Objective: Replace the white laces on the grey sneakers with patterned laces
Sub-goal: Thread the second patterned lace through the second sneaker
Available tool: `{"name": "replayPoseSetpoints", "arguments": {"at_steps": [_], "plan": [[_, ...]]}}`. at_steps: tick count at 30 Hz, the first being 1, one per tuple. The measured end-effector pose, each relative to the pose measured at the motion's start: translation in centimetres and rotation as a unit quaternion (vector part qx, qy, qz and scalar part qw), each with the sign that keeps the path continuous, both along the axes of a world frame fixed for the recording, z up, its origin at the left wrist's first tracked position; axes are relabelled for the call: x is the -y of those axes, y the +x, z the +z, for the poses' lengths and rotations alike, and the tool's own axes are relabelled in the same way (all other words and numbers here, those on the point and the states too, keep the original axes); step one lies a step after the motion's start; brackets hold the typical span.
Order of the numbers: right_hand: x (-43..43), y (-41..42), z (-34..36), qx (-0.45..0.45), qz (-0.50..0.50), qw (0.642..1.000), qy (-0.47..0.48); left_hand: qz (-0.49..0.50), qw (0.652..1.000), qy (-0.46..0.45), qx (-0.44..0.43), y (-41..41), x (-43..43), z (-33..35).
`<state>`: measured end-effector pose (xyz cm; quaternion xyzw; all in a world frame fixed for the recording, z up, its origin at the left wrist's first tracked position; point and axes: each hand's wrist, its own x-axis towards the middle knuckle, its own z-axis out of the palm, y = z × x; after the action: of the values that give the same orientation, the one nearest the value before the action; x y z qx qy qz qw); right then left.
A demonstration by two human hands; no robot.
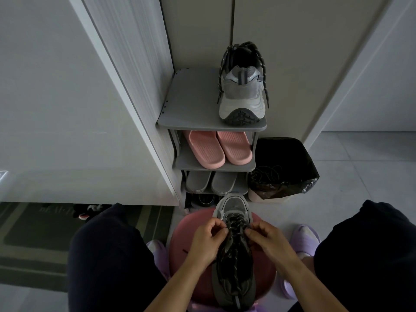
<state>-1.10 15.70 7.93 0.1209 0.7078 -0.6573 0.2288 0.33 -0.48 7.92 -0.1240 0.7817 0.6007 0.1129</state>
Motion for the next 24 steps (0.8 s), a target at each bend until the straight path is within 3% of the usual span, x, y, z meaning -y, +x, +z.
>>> {"name": "replayPoseSetpoints", "arguments": {"at_steps": [9,13,18,20,24], "plan": [[0.2,0.0,0.0,0.014,0.005,1.000,-0.002,-0.027,0.999,-0.020,0.026,-0.3,0.2,-0.1],[0.1,0.1,0.3,0.004,-0.004,1.000,-0.006,0.010,0.998,0.033,0.049,0.1,0.0,0.0],[0.6,-0.6,0.0,-0.066,0.046,0.985,0.151,-0.034,0.998,-0.032,0.034,-0.6,-0.2,0.8],[0.9,-0.6,-0.2,-0.080,0.024,0.984,0.160,-0.025,0.999,-0.039,0.019,-0.7,-0.4,0.9],[1.2,0.5,-1.0,-0.051,-0.078,0.994,0.060,0.105,0.989,0.091,0.054,0.5,-0.8,0.2]]}}
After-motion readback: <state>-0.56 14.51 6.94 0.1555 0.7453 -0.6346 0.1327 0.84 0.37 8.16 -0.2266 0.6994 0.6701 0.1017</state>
